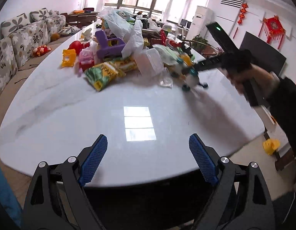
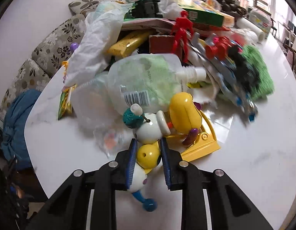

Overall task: Collect trash
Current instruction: 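Grasp the white-and-yellow snowman toy with the right tool, then grasp the clear plastic container with left tool while right tool holds snowman toy, then carry the snowman and container down into the bin and open both tools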

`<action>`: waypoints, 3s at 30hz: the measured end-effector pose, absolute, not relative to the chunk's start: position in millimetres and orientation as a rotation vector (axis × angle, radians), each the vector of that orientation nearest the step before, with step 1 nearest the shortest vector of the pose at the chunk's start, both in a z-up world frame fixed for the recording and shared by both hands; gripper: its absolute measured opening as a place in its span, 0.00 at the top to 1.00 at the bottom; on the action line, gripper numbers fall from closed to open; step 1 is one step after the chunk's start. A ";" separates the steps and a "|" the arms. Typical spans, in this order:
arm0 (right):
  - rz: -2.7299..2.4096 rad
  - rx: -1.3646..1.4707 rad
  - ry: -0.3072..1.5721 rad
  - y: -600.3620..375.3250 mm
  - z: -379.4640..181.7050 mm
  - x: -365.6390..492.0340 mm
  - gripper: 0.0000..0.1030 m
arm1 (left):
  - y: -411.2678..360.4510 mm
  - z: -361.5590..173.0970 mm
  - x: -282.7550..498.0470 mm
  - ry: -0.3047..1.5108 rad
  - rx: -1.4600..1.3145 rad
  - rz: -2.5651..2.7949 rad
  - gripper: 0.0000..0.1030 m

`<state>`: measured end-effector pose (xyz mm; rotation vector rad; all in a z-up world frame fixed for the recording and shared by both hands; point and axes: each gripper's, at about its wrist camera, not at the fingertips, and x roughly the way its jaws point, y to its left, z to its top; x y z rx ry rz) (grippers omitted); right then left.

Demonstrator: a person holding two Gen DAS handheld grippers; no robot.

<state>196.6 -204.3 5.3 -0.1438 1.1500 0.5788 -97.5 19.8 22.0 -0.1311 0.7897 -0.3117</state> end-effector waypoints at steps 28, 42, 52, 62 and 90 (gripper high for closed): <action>0.656 0.099 1.026 -211.9 44.8 142.9 0.68 | -6.3 44.4 -37.3 0.699 -0.090 -0.244 0.18; 0.748 0.415 0.781 -327.6 63.6 21.3 0.68 | -41.3 5.8 112.6 0.869 -0.259 -0.140 0.36; 0.829 0.334 0.695 -291.9 72.9 -19.7 0.68 | -25.8 94.3 -65.0 0.496 -0.060 -0.283 0.36; 0.924 0.242 0.686 -268.3 75.4 -74.9 0.68 | -11.7 77.6 -202.3 0.481 0.072 -0.338 0.35; 0.868 0.081 1.479 -228.4 -147.6 -73.6 0.40 | 19.7 -179.9 -141.0 1.350 0.007 -0.368 0.19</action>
